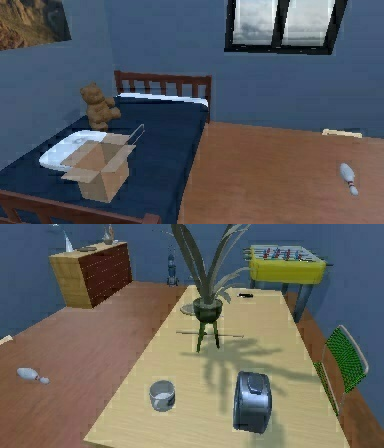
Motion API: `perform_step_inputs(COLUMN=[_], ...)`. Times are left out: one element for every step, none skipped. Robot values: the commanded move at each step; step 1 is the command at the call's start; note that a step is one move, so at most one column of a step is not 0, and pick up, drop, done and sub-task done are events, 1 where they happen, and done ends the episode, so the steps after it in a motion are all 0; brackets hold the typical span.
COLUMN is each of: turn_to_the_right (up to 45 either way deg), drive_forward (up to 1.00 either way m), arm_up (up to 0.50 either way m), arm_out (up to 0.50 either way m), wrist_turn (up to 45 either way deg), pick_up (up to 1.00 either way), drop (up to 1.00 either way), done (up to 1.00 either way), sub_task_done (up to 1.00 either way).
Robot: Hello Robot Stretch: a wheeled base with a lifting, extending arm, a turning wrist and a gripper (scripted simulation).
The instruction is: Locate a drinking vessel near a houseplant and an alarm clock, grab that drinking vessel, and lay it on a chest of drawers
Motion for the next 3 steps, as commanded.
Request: perform_step_inputs(turn_to_the_right=[0.0,0.0,0.0], drive_forward=[0.0,0.0,0.0], arm_up=[0.5,0.38,0.0], arm_out=[0.0,0.0,0.22], wrist_turn=[0.0,0.0,0.0], pick_up=[0.0,0.0,0.0], drop=[0.0,0.0,0.0], done=[0.0,0.0,0.0], sub_task_done=[0.0,0.0,0.0])
